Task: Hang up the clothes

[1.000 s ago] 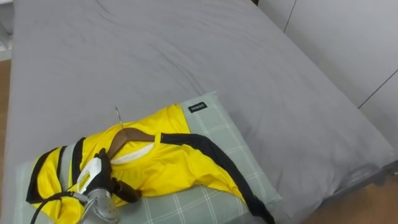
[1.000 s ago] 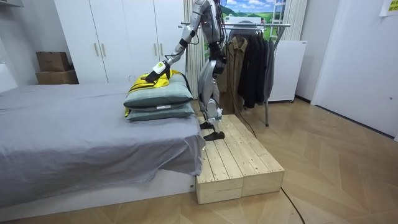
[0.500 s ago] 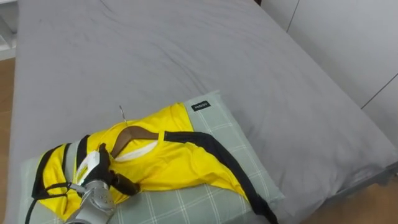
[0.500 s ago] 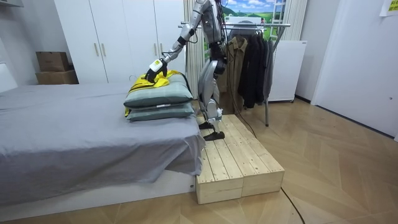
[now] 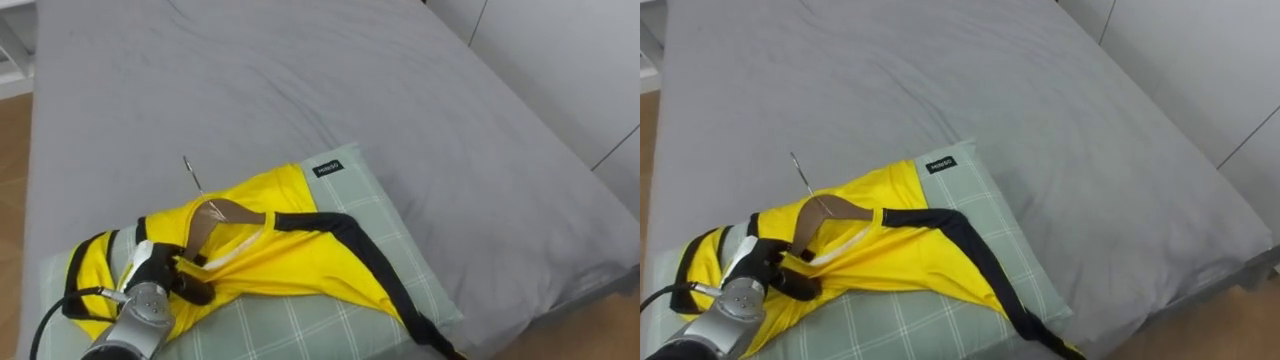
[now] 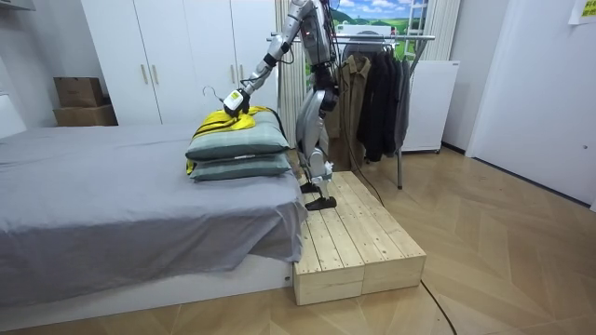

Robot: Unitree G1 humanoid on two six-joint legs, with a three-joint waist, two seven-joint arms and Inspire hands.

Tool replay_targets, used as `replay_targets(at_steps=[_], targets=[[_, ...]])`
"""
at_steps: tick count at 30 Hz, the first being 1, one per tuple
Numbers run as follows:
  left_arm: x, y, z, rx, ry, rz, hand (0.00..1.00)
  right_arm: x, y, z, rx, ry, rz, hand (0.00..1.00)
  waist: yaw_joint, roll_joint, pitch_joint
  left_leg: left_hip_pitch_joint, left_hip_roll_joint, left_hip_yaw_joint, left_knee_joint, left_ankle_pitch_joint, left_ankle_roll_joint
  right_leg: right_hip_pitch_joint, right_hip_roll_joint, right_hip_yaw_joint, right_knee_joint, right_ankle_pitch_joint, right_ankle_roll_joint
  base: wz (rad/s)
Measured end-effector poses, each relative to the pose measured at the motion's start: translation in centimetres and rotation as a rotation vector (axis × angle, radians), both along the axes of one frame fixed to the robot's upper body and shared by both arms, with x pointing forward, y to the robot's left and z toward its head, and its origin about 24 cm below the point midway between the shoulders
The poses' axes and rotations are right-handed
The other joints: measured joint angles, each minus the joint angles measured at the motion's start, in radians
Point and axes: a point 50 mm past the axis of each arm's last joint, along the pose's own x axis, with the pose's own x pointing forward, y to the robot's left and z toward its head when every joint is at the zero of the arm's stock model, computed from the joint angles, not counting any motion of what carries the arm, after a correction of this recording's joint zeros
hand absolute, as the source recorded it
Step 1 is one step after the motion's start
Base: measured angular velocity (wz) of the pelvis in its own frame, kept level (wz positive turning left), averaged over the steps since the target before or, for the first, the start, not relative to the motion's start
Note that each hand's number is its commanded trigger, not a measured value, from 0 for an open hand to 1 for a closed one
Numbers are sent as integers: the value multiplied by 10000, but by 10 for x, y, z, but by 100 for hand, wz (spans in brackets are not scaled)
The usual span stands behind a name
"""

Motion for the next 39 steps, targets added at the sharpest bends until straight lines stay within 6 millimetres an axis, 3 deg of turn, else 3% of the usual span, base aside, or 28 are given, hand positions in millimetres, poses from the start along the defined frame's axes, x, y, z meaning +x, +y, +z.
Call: replay_targets(at_steps=[5,8,19,28,31,36,37,39], targets=[[0,3,1,-41,38,-16,89,-1,0,0,-1,24,-13,0,-108,-3,-2,4,1,0,5,0,1,0,-9,17,-3,-9,15,0],[0,4,1,-32,30,-7,100,-2,0,-1,-9,50,-27,0,-132,-3,-3,6,0,1,5,0,1,0,-7,19,6,-10,15,0],[9,0,11,11,-350,-187,100,-4,-2,-1,-12,-19,-276,0,-133,-17,-19,-32,8,43,3,0,-1,-45,33,73,27,1,8,0],[13,0,17,-13,-668,-273,100,-17,-4,-4,11,176,-549,0,-11,-9,-49,368,70,47,-198,3,-4,432,118,86,-319,84,28,-1],[18,-1,25,51,-1043,-407,100,-22,-6,-5,20,264,-701,0,191,78,-104,504,186,37,-358,19,-25,676,196,-11,-659,280,1,-3],[28,0,44,429,-1821,-759,100,-35,-10,-7,-25,502,-937,0,451,250,-287,1170,175,2,-900,103,-65,1389,268,-10,-1251,380,13,-1],[29,0,47,489,-1979,-805,100,-37,-10,-7,-16,520,-986,0,492,251,-291,1276,162,-3,-990,123,-69,1481,262,-10,-1274,379,13,0],[30,-2,58,605,-2664,-1071,100,-48,-14,-8,13,654,-1406,0,717,345,-404,1843,103,-12,-1452,262,-96,1968,252,5,-1652,404,14,0]])
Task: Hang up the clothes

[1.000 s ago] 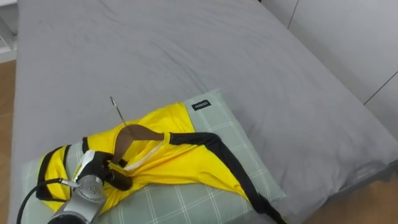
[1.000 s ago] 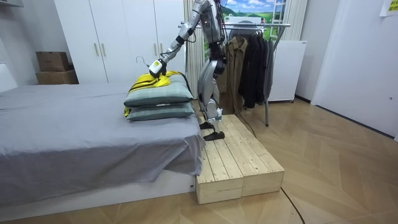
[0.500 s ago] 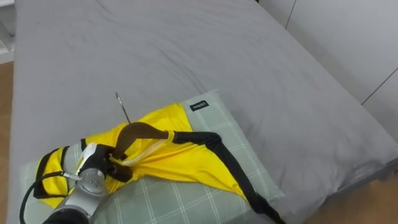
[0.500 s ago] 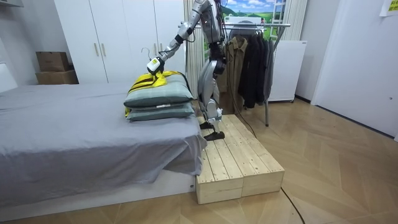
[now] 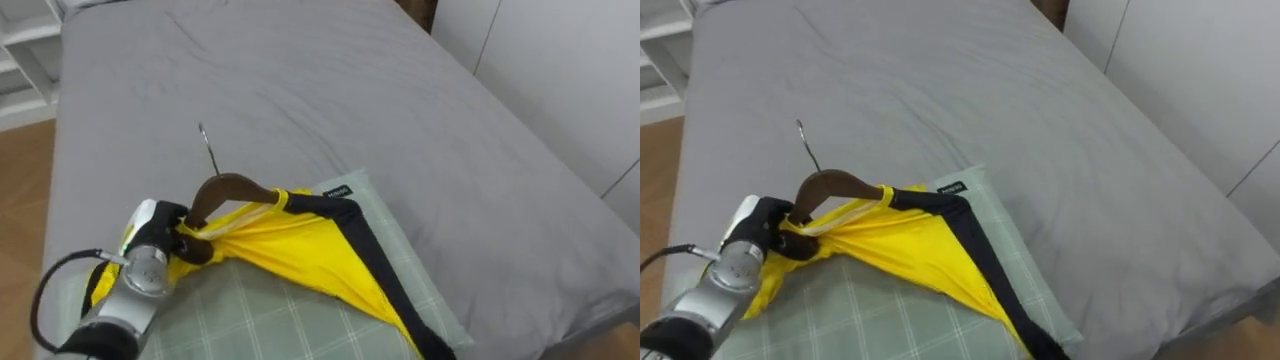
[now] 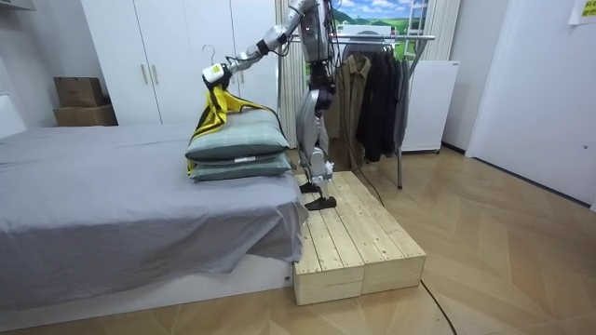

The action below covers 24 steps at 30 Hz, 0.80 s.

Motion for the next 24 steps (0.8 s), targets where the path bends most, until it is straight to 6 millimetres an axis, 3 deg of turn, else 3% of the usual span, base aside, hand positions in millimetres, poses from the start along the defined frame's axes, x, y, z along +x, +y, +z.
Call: replay_targets(at_steps=[6,14,19,24], targets=[[-3,-7,7,-92,-589,-387,100,-9,-4,0,48,8,-681,0,221,174,-172,1107,-59,-140,-856,147,-39,1044,-1,-96,-657,-5,8,3],[-18,-12,8,223,-775,-1069,100,-18,-10,-1,-2,127,-1315,0,315,88,-205,1758,-78,-346,-1396,252,-74,1796,-7,-356,-1207,-11,17,10],[-24,-23,28,105,-1716,-1755,100,-23,-10,-1,259,135,-1448,0,556,18,-206,1897,-20,-385,-1443,251,-75,1999,13,-377,-1328,-8,14,2],[-24,-28,62,295,-3013,-2278,100,-22,-10,-1,444,12,-1431,0,680,-47,-180,2099,-36,-454,-1545,252,-76,2232,19,-506,-1416,-8,13,5]])
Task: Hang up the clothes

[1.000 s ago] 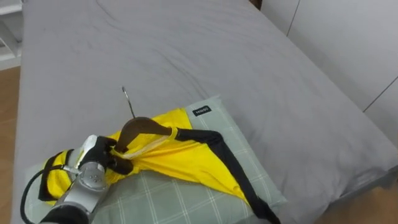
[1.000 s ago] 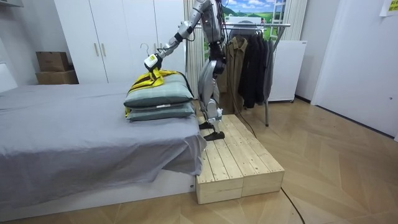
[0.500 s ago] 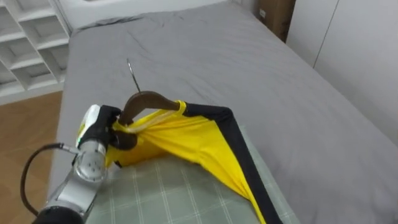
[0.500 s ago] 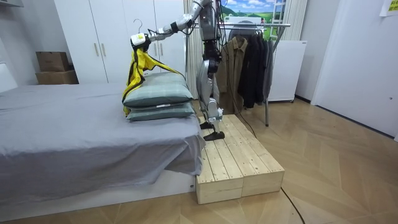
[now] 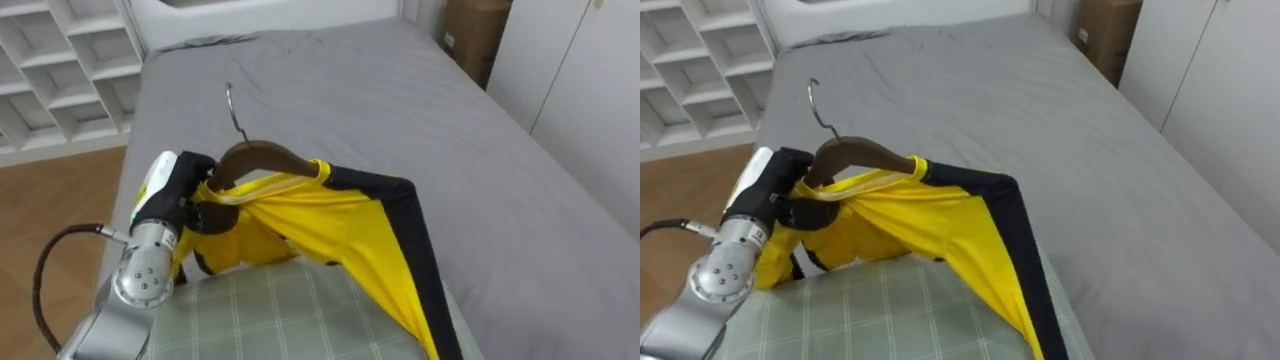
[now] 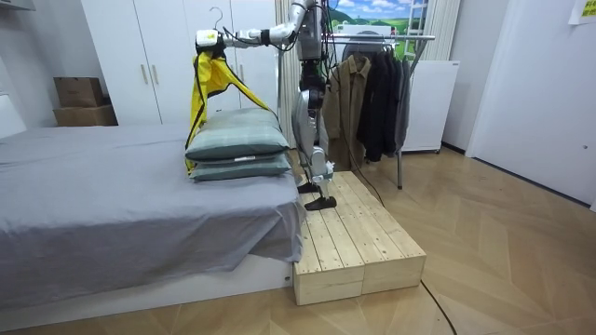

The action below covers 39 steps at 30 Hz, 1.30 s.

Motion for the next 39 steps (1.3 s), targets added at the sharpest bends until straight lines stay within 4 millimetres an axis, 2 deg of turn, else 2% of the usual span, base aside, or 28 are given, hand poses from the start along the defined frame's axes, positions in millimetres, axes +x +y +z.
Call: replay_targets(at_steps=[5,14,19,23,28,31,34,36,39], targets=[[-5,1,12,189,-421,-243,100,-2,-1,0,1,30,18,0,148,-27,-7,117,-8,-34,0,1,-2,178,14,-2,-101,5,-8,3],[-18,14,-6,254,311,-115,100,11,-1,3,-209,-322,693,0,178,30,-32,288,-5,-105,33,1,-3,469,18,-46,-280,40,-5,2],[-18,23,1,126,27,242,100,20,-4,5,-499,-456,1097,0,256,58,-51,397,9,-115,-23,1,-3,526,36,-4,-258,47,-6,-3],[-20,28,15,91,-570,376,100,22,-6,7,-960,-409,1610,0,374,58,-51,461,25,-113,-66,4,-8,561,48,-9,-257,51,-12,-1],[-21,26,19,359,-767,362,100,43,-7,16,-1749,-1089,2867,0,423,57,-51,447,13,-116,-67,6,-12,552,44,-9,-256,56,-15,0],[-21,26,19,342,-749,366,100,59,-9,27,-2639,-1745,3776,0,472,72,-61,440,-4,-58,-70,6,-12,527,36,17,-229,56,-14,-3],[-25,28,14,260,-617,400,100,80,-9,47,-3864,-2748,4744,0,557,98,-81,467,5,74,-82,8,-14,473,35,65,-171,54,-11,-12],[-34,30,5,230,-316,508,100,102,-8,68,-4929,-3671,5420,0,525,101,-85,538,18,145,-114,8,-14,477,57,142,-150,54,-11,-9],[-40,32,-4,372,61,689,100,121,-6,94,-6447,-4705,6022,0,535,67,-102,574,23,140,-134,11,-19,481,55,127,-105,54,-11,-1]])
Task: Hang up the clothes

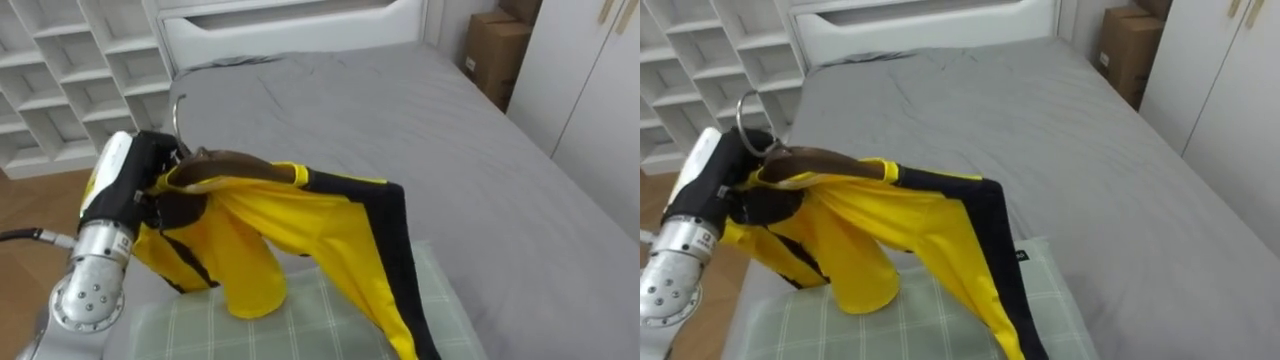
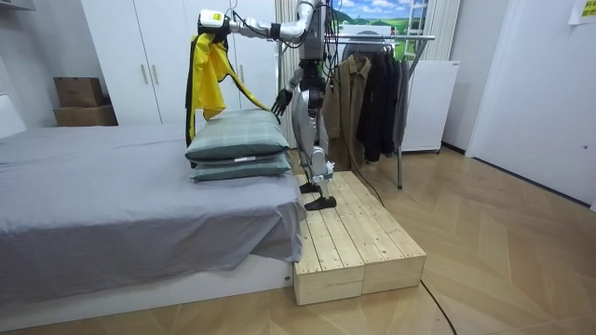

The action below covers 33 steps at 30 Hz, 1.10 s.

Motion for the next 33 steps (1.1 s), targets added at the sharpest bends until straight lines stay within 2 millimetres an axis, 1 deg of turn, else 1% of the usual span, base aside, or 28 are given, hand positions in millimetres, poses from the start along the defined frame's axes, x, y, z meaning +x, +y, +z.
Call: replay_targets(at_steps=[1,3,4,5,6,8,9,10,12,16,19,21,22,23,24,27,33], targets=[[-1,1,-1,105,50,38,100,3,1,5,-186,-250,65,0,13,-6,-4,1,0,-2,-1,0,0,0,0,2,0,0,0,0],[-3,2,-4,198,203,130,100,11,3,22,-633,-1128,197,0,71,-59,-22,-2,-5,27,-3,1,-1,-24,-2,29,17,0,0,-2],[-3,2,-5,208,236,149,100,13,3,26,-723,-1294,241,0,103,-71,-31,2,-5,45,-1,1,-1,-32,-1,50,27,-1,1,-9],[-4,3,-5,261,267,223,100,17,5,36,-907,-1692,373,0,136,-96,-41,-18,-6,74,-1,1,-1,-94,8,132,70,-1,1,-11],[-5,3,-4,297,259,246,100,22,8,47,-1248,-2067,590,0,114,-111,-38,-23,-7,85,1,1,-1,-108,7,154,78,0,2,-8],[-8,1,-4,232,234,220,100,28,11,60,-1700,-2563,902,0,36,-153,-60,18,-12,111,1,1,0,-74,3,174,79,1,4,-2],[-9,0,-4,205,207,179,100,31,12,67,-1833,-2845,999,0,-7,-185,-53,66,-11,119,-1,1,0,-26,5,181,79,1,4,0],[-9,0,-4,201,210,167,100,32,13,71,-1953,-2952,1052,0,-31,-195,-52,75,-11,125,-2,1,0,-11,6,177,73,1,4,0],[-9,-2,-5,221,259,109,100,36,18,84,-2250,-3448,1265,0,-120,-202,-47,76,-14,156,-10,1,0,-7,7,180,59,6,12,0],[-9,-3,-4,229,266,54,100,40,23,97,-2595,-3888,1517,0,-89,-205,-43,73,-12,304,-37,1,0,-108,42,339,102,6,13,-11],[-10,-6,1,229,41,-42,100,45,22,112,-2874,-4366,1641,0,-64,-265,-3,98,-19,357,-63,1,0,-163,52,411,192,-3,26,-8],[-11,-7,4,214,-116,-110,100,48,23,125,-3026,-4852,1682,0,37,-355,56,152,-11,481,-101,1,1,-181,84,521,220,-9,34,-15],[-12,-7,4,200,-116,-120,100,48,24,129,-3084,-4983,1712,0,92,-364,61,169,-6,524,-115,1,0,-192,105,591,222,-9,34,-23],[-14,-7,3,201,-69,-114,100,49,25,138,-3207,-5306,1808,0,152,-364,58,168,-1,598,-142,1,0,-243,131,705,223,-9,34,-19],[-15,-6,1,217,-10,-93,100,49,26,145,-3320,-5602,1949,0,203,-364,57,141,-3,603,-164,0,1,-292,138,724,223,-3,38,-14],[-19,-5,-4,327,212,2,100,53,29,157,-3500,-6062,2104,0,225,-369,56,148,9,609,-169,0,0,-299,153,735,219,4,34,0],[-19,-4,-5,347,229,19,100,58,31,163,-3673,-6149,2468,0,440,-369,55,138,55,607,-169,-2,-4,-306,187,724,209,16,18,-1]])
